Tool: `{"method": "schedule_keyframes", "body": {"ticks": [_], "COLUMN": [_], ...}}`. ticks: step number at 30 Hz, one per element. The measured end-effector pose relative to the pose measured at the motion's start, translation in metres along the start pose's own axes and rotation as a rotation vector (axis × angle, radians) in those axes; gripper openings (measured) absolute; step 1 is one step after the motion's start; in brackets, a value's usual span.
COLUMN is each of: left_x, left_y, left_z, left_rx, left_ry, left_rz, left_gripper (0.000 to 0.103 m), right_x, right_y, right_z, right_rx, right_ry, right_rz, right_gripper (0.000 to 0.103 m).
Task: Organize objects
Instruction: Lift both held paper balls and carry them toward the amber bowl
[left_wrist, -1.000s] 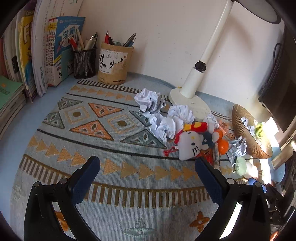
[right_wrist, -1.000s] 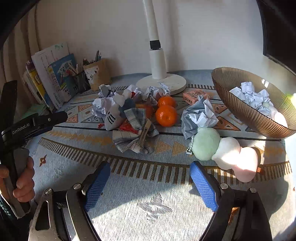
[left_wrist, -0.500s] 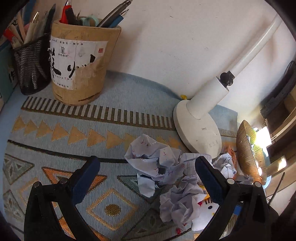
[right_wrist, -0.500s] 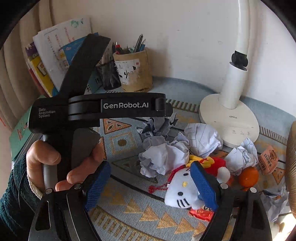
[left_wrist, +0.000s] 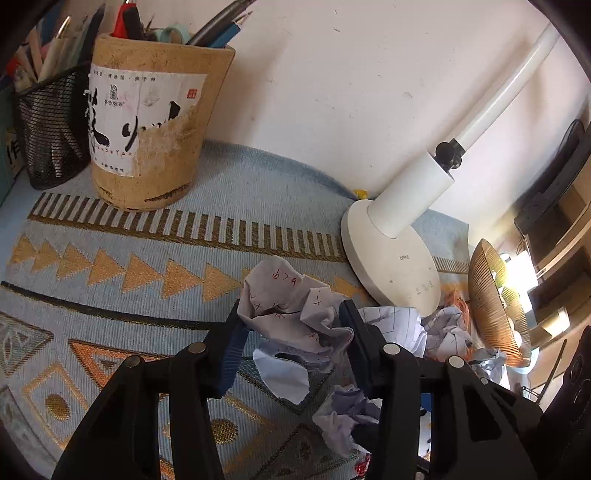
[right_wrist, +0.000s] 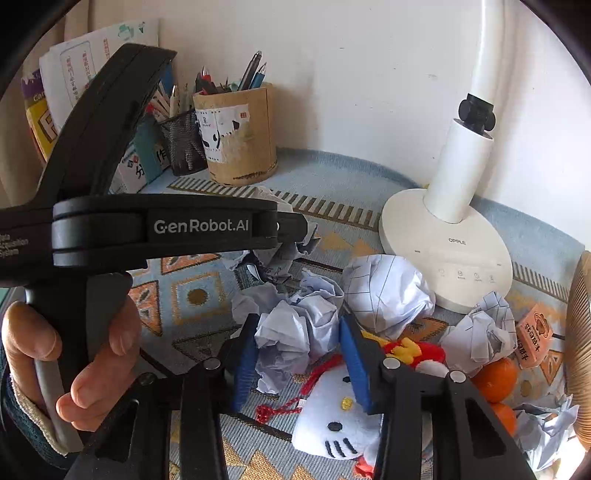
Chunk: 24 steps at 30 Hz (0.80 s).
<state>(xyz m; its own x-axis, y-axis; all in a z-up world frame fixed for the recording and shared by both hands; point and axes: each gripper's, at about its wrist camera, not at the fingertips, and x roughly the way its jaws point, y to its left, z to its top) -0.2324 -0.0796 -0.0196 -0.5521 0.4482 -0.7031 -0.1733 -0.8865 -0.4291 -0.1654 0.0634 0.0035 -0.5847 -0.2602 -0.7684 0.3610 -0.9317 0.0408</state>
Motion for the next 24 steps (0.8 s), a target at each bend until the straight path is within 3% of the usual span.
{"method": "schedule_keyframes", "body": {"ticks": [7,12,16,21,24], "left_x": [-0.081,-0.132,-0.138,-0.110,-0.090], "left_y": [-0.019,-0.059,-0.100,-0.153,-0.164], "left_z": [-0.016,-0.064,-0.121,-0.181,-0.197], "left_rx": [0.025,0.090,0.164,0.303,0.329], "left_ry": [-0.117,-0.149,-0.114,-0.038,-0.007], "left_rz": [-0.006,-0.026,-0.097,-0.108,-0.056], "left_gripper": [0.046,0.046,0.046,0.046,0.046], "right_x": [-0.088,-0.159,-0.186,-0.181,-0.174], "right_y": [0.005,-0.005,-0.031,-0.068,-0.079], "right_z": [-0.016,-0.063,-0.113,-0.155,-0.172], "right_rx": [-0.018,-0.004,0.045,0.143,0.158], "right_ry": [-0.159,-0.227,-0.171,-0.063,-0.028], "right_rz": [0.115,0.088,0.019,-0.041,-0.072], "right_gripper": [0.040,0.041,0.042,0.042,0.042]}}
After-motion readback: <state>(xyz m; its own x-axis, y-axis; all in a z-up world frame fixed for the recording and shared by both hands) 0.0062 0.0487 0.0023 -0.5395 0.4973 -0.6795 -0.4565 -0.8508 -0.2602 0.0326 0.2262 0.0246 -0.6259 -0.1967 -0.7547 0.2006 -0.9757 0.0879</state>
